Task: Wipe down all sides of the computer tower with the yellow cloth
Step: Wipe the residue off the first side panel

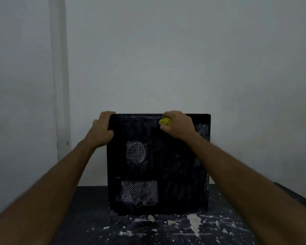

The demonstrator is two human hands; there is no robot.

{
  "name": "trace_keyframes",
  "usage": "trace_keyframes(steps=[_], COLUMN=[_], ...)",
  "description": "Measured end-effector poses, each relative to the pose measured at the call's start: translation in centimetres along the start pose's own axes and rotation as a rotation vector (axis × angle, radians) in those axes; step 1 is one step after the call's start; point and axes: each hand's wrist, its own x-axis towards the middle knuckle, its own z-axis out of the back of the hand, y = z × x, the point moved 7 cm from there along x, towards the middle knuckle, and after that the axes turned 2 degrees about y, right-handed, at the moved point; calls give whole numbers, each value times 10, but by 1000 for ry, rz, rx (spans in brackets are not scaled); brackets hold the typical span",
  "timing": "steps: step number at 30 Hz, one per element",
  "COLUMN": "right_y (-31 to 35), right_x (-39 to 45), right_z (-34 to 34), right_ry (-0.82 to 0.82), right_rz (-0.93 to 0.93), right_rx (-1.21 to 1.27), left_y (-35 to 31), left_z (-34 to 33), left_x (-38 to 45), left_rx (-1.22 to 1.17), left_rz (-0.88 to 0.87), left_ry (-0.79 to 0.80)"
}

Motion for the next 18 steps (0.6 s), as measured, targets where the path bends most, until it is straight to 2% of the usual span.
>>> trace_keyframes(steps=[4, 8, 12, 15, 18], right_y=[-4, -2, -3, -2, -9], right_x=[-2, -2, 0, -5, -8], right_z=[5, -1, 6, -5, 0], right_ry=[-110, -4, -83, 51, -47], right_rz=[-41, 22, 1, 46, 13], right_rx=[7, -16, -5, -51, -44], left_y=[2, 3, 4, 4, 3], left_z=[-3, -2, -4, -3, -4], left_x=[3, 3, 4, 4, 4], left_rx=[11, 9, 21, 18, 17], left_rz=[-18, -36, -35, -38, -41], left_ry=[-2, -9, -14, -17, -33])
